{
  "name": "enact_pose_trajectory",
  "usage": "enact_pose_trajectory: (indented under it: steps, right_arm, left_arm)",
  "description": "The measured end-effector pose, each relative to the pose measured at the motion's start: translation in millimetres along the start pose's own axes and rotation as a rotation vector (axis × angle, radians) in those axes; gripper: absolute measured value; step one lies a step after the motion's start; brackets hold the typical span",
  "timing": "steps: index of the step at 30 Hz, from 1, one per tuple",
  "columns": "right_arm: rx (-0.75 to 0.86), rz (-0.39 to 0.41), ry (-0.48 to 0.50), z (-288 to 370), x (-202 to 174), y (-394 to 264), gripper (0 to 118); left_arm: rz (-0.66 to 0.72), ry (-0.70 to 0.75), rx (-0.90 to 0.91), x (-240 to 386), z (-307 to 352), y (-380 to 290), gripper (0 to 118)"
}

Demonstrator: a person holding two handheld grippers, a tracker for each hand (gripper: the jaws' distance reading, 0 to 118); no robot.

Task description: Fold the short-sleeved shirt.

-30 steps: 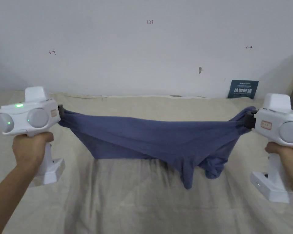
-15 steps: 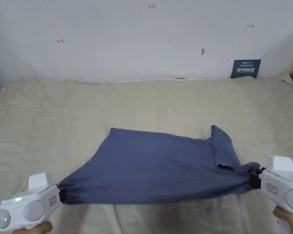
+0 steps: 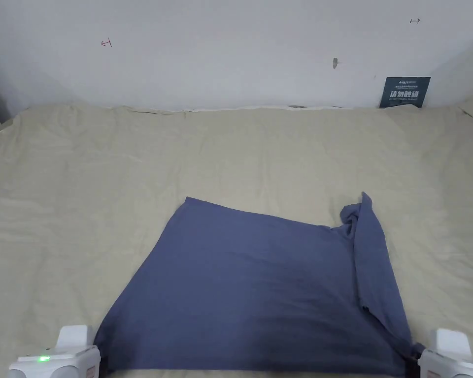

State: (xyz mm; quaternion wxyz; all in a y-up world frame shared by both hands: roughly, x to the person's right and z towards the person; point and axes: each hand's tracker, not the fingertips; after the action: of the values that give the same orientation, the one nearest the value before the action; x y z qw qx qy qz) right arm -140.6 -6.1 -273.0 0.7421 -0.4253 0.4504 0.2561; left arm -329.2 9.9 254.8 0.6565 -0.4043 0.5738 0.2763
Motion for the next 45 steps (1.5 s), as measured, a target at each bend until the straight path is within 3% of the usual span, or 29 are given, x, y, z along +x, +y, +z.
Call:
enact_pose_trajectory:
  steps: [4,5,6,7,9,10,11,19,26,28,29,32,34,45]
  right_arm:
    - [0.008,-0.013,-0.004,-8.2,4.2,3.0,8]
    - [0.000,-0.017,-0.005,-7.2,5.3,6.4,16]
    - [-0.004,-0.026,-0.005,-3.9,6.7,10.7,35]
    - [0.000,-0.037,-0.005,6.3,1.8,12.1,55]
    - [0.094,-0.052,0.011,24.9,2.2,21.4,87]
    - [0.149,-0.051,0.019,36.8,1.8,28.1,93]
    - [0.209,-0.046,0.027,56.6,-5.6,34.9,94]
    - [0.666,0.024,-0.002,170.8,-33.0,92.6,105]
    - [0.881,0.073,-0.031,221.2,-59.9,101.5,105]
    - [0.916,0.111,-0.051,228.0,-64.8,99.7,93]
    - [0.927,0.128,-0.057,230.6,-67.5,98.3,80]
    - [0.951,0.150,-0.065,234.1,-73.8,96.3,9]
    - [0.967,0.160,-0.071,234.6,-77.3,94.3,1]
    - [0.958,0.142,-0.058,223.1,-80.9,112.4,1]
  left_arm:
    - [0.006,0.006,-0.014,-0.3,-10.9,1.2,3]
    - [0.010,0.005,-0.024,0.1,-3.9,6.8,5]
    - [0.012,0.003,-0.031,0.4,-0.3,11.2,18]
    - [0.027,-0.001,-0.022,1.0,5.0,14.6,43]
    - [0.068,-0.047,0.043,4.0,25.1,24.4,105]
    - [0.078,-0.072,0.080,6.8,35.3,30.5,116]
    - [0.083,-0.082,0.130,10.8,46.7,37.9,118]
    - [0.048,-0.089,0.544,42.1,123.8,101.7,116]
    - [0.077,-0.074,0.840,70.9,173.5,119.8,110]
    - [0.066,-0.080,0.898,76.2,180.7,119.4,93]
    - [0.061,-0.075,0.922,78.9,179.9,119.7,82]
    - [0.036,-0.069,0.951,86.0,181.6,117.9,0]
    - [0.031,-0.081,0.946,91.6,184.8,116.8,0]
    - [-0.050,-0.131,0.851,109.3,169.6,139.1,0]
